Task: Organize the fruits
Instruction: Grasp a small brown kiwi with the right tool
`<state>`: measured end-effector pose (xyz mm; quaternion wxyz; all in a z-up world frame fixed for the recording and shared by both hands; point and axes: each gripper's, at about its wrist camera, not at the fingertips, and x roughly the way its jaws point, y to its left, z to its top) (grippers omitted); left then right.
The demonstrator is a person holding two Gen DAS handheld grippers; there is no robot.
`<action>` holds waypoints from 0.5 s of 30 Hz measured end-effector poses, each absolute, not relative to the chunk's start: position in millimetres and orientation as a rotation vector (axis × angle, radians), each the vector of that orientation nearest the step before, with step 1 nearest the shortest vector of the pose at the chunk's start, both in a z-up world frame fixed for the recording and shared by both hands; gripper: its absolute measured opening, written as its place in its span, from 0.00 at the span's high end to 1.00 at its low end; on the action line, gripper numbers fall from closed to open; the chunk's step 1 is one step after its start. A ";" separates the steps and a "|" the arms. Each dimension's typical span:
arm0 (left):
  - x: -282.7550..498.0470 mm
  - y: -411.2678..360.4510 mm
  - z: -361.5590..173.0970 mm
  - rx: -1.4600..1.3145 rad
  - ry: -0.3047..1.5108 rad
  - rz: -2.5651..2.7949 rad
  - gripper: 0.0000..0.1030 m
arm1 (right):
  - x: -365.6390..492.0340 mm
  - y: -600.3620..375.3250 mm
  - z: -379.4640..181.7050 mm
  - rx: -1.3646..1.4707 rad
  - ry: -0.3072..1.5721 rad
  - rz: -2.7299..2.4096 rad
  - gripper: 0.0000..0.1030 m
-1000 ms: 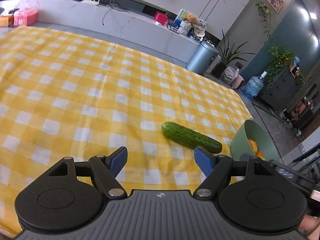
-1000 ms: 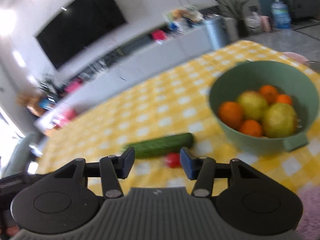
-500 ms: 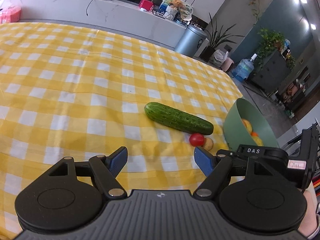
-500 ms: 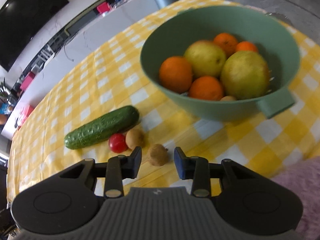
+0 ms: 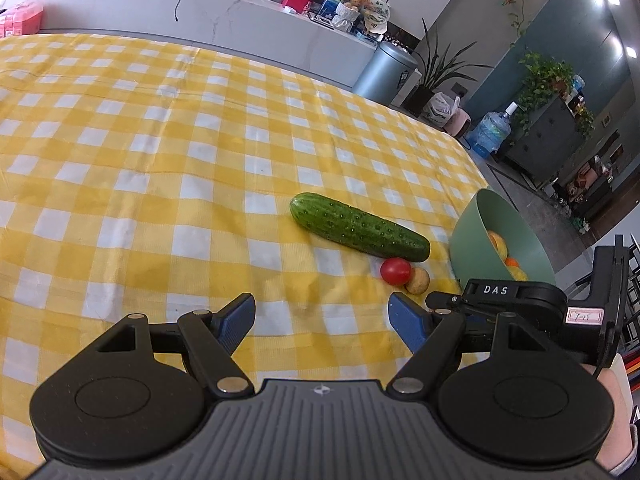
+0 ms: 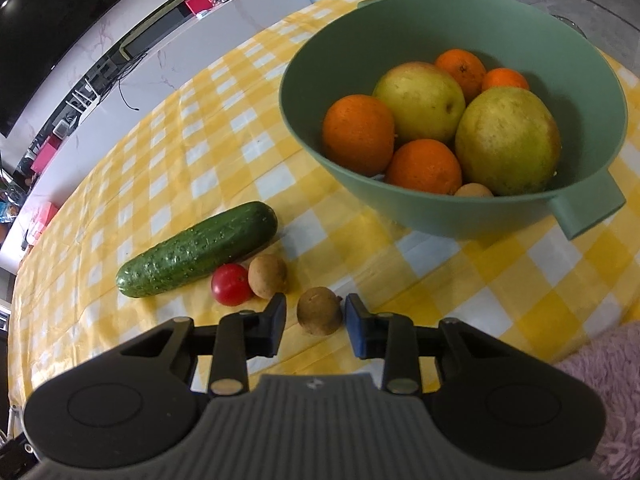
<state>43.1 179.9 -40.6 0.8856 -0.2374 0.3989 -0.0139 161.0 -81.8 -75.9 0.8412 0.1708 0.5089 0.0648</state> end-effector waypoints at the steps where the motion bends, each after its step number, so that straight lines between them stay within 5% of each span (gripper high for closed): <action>1: 43.3 179.5 -40.9 -0.492 0.832 -0.028 0.14 | 161.1 -81.9 -76.0 0.363 1.075 0.135 0.72; 4: 44.1 179.1 -41.5 -0.490 0.840 -0.026 0.14 | 160.5 -83.3 -76.3 0.369 1.075 0.130 0.79; 15: 44.2 174.8 -42.2 -0.484 0.825 -0.060 0.14 | 154.9 -90.1 -70.8 0.432 1.033 0.195 0.79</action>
